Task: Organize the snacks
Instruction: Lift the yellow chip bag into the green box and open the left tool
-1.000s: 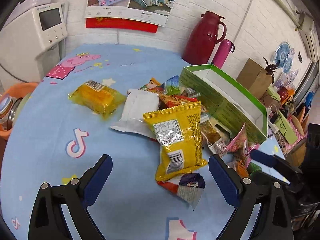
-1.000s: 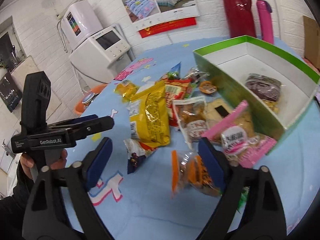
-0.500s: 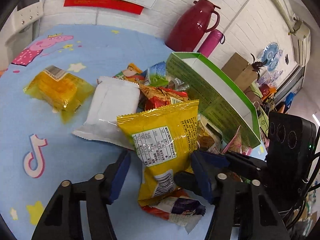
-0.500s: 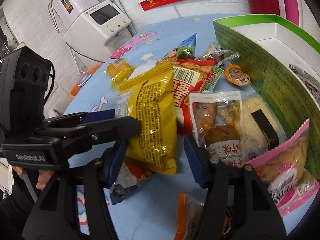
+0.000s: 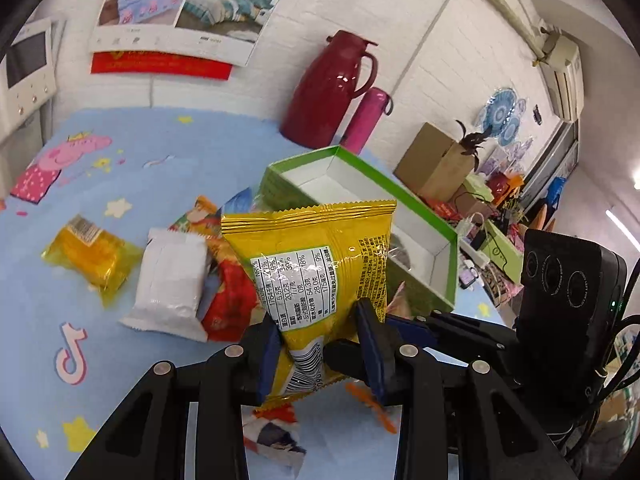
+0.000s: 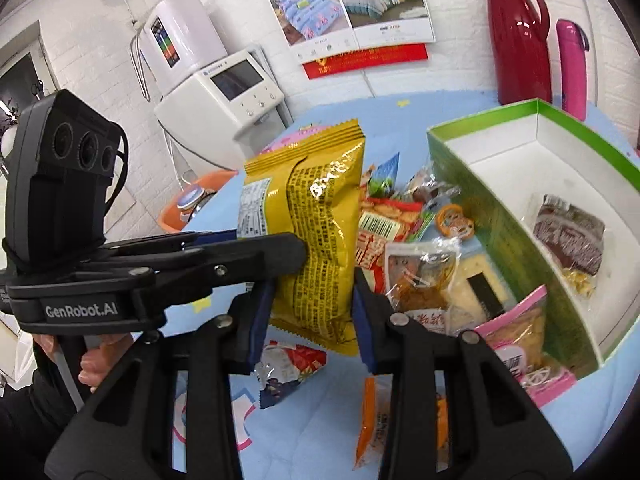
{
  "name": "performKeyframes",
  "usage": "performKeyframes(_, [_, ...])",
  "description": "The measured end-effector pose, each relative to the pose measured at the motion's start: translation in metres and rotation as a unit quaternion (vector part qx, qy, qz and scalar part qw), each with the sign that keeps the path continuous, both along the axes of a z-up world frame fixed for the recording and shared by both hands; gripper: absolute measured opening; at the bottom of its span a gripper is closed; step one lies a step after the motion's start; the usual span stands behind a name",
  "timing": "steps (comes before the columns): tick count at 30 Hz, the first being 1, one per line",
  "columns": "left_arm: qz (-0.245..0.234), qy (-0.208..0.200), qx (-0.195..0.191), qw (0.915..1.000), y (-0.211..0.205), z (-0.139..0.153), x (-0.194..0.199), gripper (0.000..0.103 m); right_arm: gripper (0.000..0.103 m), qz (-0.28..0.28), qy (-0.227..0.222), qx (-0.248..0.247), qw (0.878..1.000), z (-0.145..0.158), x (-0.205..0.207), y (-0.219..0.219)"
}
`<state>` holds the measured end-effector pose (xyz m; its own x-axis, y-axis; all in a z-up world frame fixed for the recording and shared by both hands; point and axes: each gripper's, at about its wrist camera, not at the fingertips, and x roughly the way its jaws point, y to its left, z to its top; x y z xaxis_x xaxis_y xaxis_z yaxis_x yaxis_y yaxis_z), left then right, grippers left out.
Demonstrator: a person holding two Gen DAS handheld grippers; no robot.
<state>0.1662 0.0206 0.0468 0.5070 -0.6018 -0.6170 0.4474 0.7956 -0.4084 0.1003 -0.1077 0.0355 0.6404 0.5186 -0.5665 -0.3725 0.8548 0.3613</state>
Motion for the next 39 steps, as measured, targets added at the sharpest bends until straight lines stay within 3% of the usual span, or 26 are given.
performKeyframes(5, [-0.028, -0.037, 0.000, 0.9989, -0.039, 0.035, 0.011, 0.036, 0.039, -0.037, -0.030, 0.002, 0.999, 0.026, 0.004, -0.030])
performKeyframes(12, [-0.069, -0.043, -0.001, 0.9966, -0.099, 0.047, 0.046, 0.036, 0.039, -0.096, -0.032, 0.004, 0.995, 0.030, 0.022, -0.084])
performKeyframes(25, [-0.102, 0.013, 0.032, 0.9941, -0.171, -0.002, 0.123, 0.036, 0.039, -0.139, 0.038, 0.022, 0.989, -0.018, 0.087, -0.145])
performKeyframes(28, [-0.101, 0.026, 0.037, 0.9939, -0.174, -0.013, 0.137, 0.036, 0.041, -0.134, 0.062, 0.037, 0.988, -0.028, 0.100, -0.149])
performKeyframes(29, [-0.096, 0.029, 0.041, 0.9942, -0.174, -0.016, 0.140, 0.037, 0.047, -0.132, 0.068, 0.039, 0.988, -0.030, 0.102, -0.149])
performKeyframes(30, [-0.089, 0.029, 0.048, 0.9944, -0.173, -0.019, 0.142, 0.042, 0.054, -0.132, 0.070, 0.034, 0.988, -0.030, 0.104, -0.149])
performKeyframes(31, [-0.085, 0.029, 0.055, 0.9945, -0.172, -0.021, 0.144, 0.060, 0.068, -0.139, 0.067, 0.020, 0.988, -0.030, 0.103, -0.148])
performKeyframes(33, [-0.064, 0.021, 0.060, 0.9959, -0.167, -0.022, 0.145, 0.083, 0.075, -0.151, 0.057, -0.009, 0.987, -0.028, 0.101, -0.146])
performKeyframes(39, [-0.019, -0.014, 0.082, 0.9964, -0.151, -0.012, 0.137, 0.090, 0.082, -0.165, 0.057, -0.012, 0.985, -0.024, 0.090, -0.150])
